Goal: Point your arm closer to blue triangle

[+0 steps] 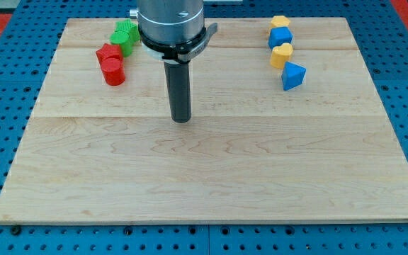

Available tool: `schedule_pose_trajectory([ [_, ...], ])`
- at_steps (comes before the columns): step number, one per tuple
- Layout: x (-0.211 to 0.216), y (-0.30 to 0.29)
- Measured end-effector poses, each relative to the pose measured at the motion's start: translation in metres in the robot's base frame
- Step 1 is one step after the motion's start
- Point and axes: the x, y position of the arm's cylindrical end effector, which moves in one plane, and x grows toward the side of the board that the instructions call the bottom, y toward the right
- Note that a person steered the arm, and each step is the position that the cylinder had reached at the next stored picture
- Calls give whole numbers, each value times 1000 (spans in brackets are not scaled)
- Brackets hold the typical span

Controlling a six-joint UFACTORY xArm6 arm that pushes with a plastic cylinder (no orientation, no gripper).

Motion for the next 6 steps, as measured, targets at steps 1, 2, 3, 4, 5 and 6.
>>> schedule_pose_trajectory([
  [1,0,0],
  [2,0,12],
  [3,0,43],
  [4,0,125],
  [5,-15,170],
  [6,-35,209],
])
